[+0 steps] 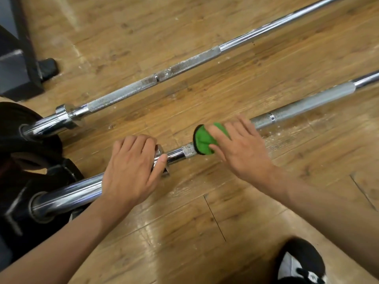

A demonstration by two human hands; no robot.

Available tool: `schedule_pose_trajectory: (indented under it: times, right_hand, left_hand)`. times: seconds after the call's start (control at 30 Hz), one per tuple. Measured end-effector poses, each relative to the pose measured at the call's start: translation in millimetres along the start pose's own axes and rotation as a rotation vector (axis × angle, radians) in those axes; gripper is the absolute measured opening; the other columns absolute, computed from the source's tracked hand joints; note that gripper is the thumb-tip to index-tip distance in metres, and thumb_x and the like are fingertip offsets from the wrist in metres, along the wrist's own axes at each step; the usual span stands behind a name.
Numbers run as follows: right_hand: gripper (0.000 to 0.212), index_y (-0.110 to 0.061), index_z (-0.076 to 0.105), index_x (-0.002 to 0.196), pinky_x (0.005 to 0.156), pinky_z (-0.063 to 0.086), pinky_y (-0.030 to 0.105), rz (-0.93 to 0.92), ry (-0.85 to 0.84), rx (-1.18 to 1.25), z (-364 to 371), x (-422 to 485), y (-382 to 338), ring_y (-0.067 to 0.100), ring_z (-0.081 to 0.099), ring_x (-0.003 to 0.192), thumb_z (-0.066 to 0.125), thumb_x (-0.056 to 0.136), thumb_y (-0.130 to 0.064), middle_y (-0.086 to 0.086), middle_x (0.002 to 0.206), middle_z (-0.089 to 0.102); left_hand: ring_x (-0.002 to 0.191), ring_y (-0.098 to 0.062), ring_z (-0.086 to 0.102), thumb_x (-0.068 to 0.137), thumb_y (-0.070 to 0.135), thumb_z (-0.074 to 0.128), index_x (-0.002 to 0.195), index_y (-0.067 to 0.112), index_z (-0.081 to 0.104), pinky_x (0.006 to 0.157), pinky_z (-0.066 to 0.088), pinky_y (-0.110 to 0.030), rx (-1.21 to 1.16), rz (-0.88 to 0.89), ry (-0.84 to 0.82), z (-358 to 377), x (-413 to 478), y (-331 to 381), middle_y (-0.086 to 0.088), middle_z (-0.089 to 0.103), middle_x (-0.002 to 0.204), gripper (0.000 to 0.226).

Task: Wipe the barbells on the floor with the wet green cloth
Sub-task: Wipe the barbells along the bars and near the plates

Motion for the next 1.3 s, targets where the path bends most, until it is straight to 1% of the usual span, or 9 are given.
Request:
schedule_pose_trajectory:
  times: [0.2,0.37,0.47,0.57,0.7,0.8,0.93,1.1,1.3]
  right_hand:
    - [0.044,-0.006,0.051,0.136,0.122,0.026,0.059,0.343,0.005,-0.12,-26,-33,113,0.041,0.055,0.107,0.03,0.11,-0.036,0.023,0.109,0.061]
    - [0.033,-0.007,0.065,0.117,0.121,0.024,0.058,0.642,0.082,-0.012,-16,-12,63,0.036,0.054,0.106,0.049,0.103,-0.032,0.02,0.105,0.061]
    - [0.024,-0.017,0.071,0.106,0.116,0.032,0.05,0.476,0.108,0.109,-5,9,-11,0.025,0.058,0.095,0.056,0.103,-0.036,0.006,0.096,0.066]
    - [0.03,-0.024,0.069,0.115,0.115,0.033,0.045,0.27,0.014,0.17,6,19,-76,0.024,0.062,0.096,0.047,0.108,-0.044,0.002,0.099,0.067]
    - [0.035,-0.021,0.063,0.125,0.111,0.039,0.045,0.013,-0.012,0.09,2,9,-48,0.028,0.062,0.092,0.042,0.111,-0.046,0.008,0.097,0.065]
    - [0.048,-0.017,0.063,0.125,0.108,0.038,0.046,0.153,0.016,-0.026,-12,-11,20,0.029,0.063,0.092,0.033,0.111,-0.051,0.011,0.096,0.067]
    - [0.042,-0.015,0.06,0.128,0.119,0.03,0.051,0.453,-0.053,-0.132,-40,-42,105,0.034,0.064,0.105,0.039,0.108,-0.046,0.017,0.106,0.07]
    - [0.033,-0.012,0.065,0.115,0.12,0.028,0.053,0.718,-0.062,-0.111,-42,-40,86,0.038,0.057,0.104,0.046,0.102,-0.035,0.018,0.1,0.066]
    - [0.032,-0.019,0.068,0.117,0.11,0.035,0.046,0.4,-0.098,0.1,-35,-34,-59,0.027,0.061,0.096,0.045,0.105,-0.037,0.006,0.098,0.067]
  left_hand:
    - [0.089,-0.031,0.05,0.105,0.045,0.03,0.092,0.012,0.059,0.08,0.034,-0.044,-0.007,-0.061,0.019,4,5,-1,-0.008,0.059,0.09,0.046]
    - [0.084,-0.031,0.05,0.103,0.045,0.031,0.089,0.012,0.059,0.08,0.035,-0.045,-0.011,-0.08,0.017,4,4,0,-0.006,0.056,0.082,0.046]
    - [0.082,-0.029,0.049,0.104,0.045,0.03,0.089,0.013,0.058,0.081,0.037,-0.046,-0.019,-0.073,0.005,4,1,2,-0.004,0.055,0.08,0.045]
    - [0.081,-0.031,0.051,0.105,0.043,0.033,0.089,0.013,0.057,0.08,0.037,-0.047,0.006,-0.061,0.016,4,-3,4,-0.006,0.056,0.079,0.042]
    - [0.081,-0.031,0.051,0.105,0.043,0.033,0.09,0.013,0.057,0.079,0.036,-0.047,0.011,-0.053,0.026,3,-7,7,-0.005,0.058,0.08,0.041]
    - [0.08,-0.03,0.051,0.107,0.042,0.03,0.091,0.014,0.056,0.082,0.036,-0.046,-0.018,-0.052,0.018,4,-13,10,-0.004,0.057,0.08,0.041]
    - [0.08,-0.029,0.05,0.11,0.046,0.022,0.094,0.014,0.057,0.093,0.04,-0.048,-0.039,-0.015,0.002,6,-21,15,-0.003,0.055,0.081,0.05]
    - [0.082,-0.033,0.054,0.107,0.042,0.03,0.095,0.009,0.057,0.094,0.043,-0.051,-0.017,-0.015,0.018,8,-35,25,-0.008,0.057,0.084,0.045]
    - [0.087,-0.03,0.059,0.107,0.048,0.027,0.116,0.012,0.057,0.082,0.045,-0.045,-0.115,0.009,-0.088,9,-59,38,-0.003,0.06,0.099,0.047]
Point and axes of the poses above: each hand's wrist, its own x-axis towards the middle knuckle, its own z-axis out of the palm, y = z × x, the point moved 1 cm from there along x, towards the middle knuckle
